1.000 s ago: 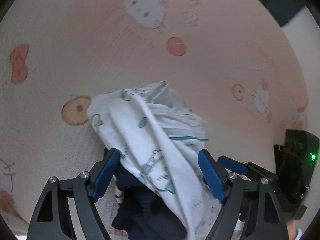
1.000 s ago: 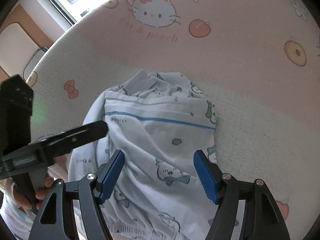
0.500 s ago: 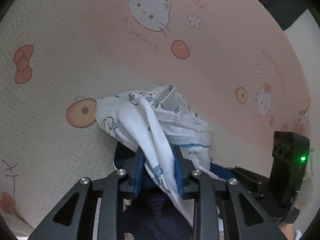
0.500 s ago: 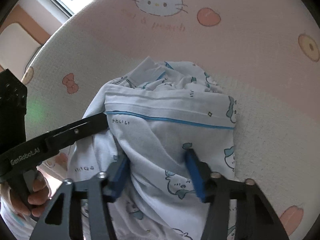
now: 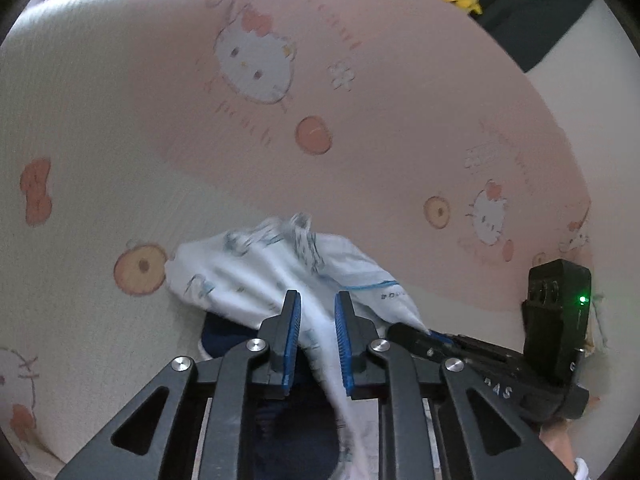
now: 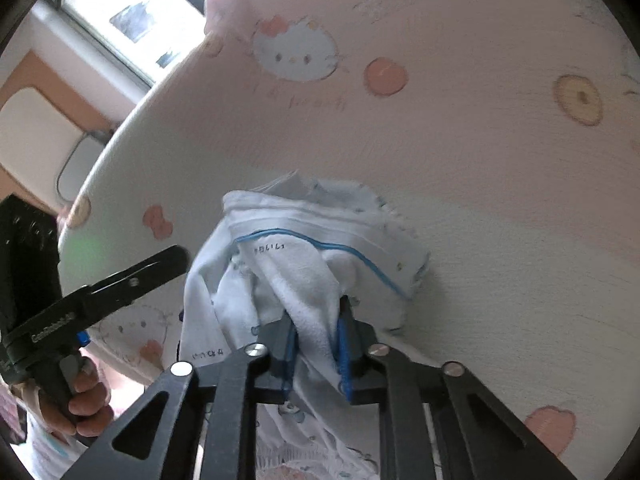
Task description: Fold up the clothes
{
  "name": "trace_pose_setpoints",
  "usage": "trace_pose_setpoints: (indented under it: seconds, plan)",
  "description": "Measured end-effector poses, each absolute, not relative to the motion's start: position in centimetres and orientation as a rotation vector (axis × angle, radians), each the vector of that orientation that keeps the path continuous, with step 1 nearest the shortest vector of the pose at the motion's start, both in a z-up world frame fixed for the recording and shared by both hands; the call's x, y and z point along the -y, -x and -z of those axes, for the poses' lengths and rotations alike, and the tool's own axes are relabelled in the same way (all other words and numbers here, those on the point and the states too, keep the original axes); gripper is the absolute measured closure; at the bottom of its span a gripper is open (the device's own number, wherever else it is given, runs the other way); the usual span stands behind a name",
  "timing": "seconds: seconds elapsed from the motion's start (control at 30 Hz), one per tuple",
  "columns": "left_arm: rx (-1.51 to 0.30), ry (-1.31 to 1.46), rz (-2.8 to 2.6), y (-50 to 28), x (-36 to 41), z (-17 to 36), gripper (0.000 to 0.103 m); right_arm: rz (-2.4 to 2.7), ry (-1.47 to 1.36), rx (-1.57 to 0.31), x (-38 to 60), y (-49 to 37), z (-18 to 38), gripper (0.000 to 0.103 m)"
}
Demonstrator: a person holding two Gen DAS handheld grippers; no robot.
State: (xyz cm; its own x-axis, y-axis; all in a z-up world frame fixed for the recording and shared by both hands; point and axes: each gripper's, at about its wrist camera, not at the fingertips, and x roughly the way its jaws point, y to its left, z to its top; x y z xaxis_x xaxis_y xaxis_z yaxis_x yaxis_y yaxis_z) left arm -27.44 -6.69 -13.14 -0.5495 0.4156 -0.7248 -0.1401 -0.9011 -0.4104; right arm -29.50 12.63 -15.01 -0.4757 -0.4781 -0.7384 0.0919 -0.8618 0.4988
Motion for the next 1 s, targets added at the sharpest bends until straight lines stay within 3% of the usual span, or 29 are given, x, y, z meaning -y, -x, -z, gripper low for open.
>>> trace_pose_setpoints:
  seconds: [0.23,0.3,0.37,0.47,0.6,0.63,0.7,0.73,1.0]
  plan:
    - [0.455,1.332,-2.409,28.4,4.8,13.2,0.087,2.467,-1.367,0.655,-16.6,28.6,14.1,0.092]
    - [0.449,1.419,-2.407,29.3,4.4,14.2,0.075,2.493,-1.364,0.680,-17.7,28.4,13.8,0.092]
    - [0.487,1.477,-2.400,29.7,4.5,14.9,0.037,2.515,-1.365,0.703,-18.7,28.2,13.6,0.092]
    - [0.586,1.465,-2.385,29.7,4.9,15.1,0.034,2.506,-1.390,0.719,-18.9,28.3,13.9,0.092]
    - [0.539,1.464,-2.407,30.1,4.5,14.5,0.034,2.500,-1.413,0.740,-18.9,28.8,14.2,0.092]
    - [0.535,1.469,-2.404,30.3,4.4,14.4,0.034,2.498,-1.412,0.745,-19.0,28.8,14.3,0.089]
    - [0.538,1.485,-2.396,30.8,4.2,14.3,0.034,2.494,-1.410,0.756,-19.1,28.8,14.3,0.063]
    - [0.546,1.497,-2.386,30.9,4.1,14.2,0.034,2.492,-1.405,0.763,-19.1,28.8,14.3,0.042]
    - [0.599,1.571,-2.305,31.6,3.4,13.4,0.030,2.457,-1.373,0.773,-18.4,29.2,14.7,0.034]
